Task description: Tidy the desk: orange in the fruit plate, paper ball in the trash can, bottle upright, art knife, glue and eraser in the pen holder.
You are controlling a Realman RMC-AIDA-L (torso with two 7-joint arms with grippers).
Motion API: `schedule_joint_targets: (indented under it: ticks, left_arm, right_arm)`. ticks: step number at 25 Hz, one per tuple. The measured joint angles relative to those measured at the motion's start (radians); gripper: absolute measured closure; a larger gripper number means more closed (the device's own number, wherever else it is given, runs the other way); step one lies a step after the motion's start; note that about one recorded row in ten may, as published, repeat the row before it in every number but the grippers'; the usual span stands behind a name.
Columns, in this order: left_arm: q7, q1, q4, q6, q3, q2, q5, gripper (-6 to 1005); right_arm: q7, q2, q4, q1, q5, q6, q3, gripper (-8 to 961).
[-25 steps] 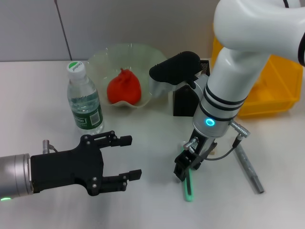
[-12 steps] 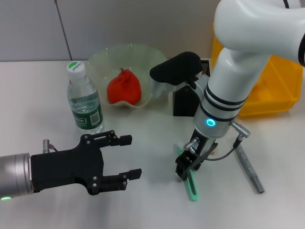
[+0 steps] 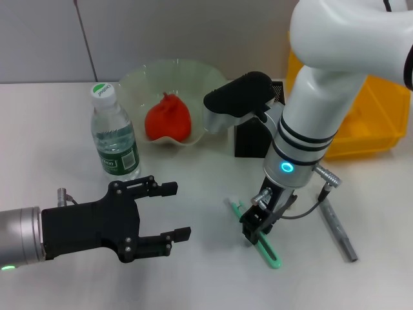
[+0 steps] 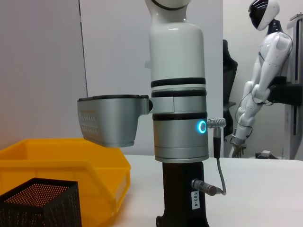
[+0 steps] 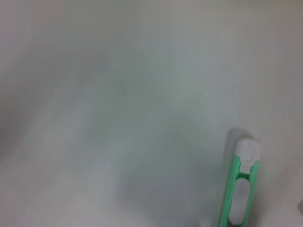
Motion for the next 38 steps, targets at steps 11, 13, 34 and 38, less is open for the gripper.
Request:
schedule_joint_targets:
  ticks: [11,13,34,38]
  left_arm:
    - [-0.001,0.0,0.0,0.0,0.0,0.0,0.0,246]
    - [-0.002,0.0,0.0,0.0,0.0,0.0,0.0,246]
    - [0.003,-0.001,0.0,0.002,0.0,0.0,0.0,247]
    - [0.003,-0.002,0.0,0.002,0.0,0.0,0.0,247]
  right_arm:
    - [-0.01,0.0,0.003,0.005,-0.001,-0.001,0.0,672]
    - [-0.011,0.0,0.001,0.005,-0.005,0.001,0.0,673]
    - [-0.013,0.0,-0.002,0.003,-0.012,0.03,-0.015,691]
    - [-0.016,0.0,-0.002,0.004,-0.01,0.037,-0.024,694]
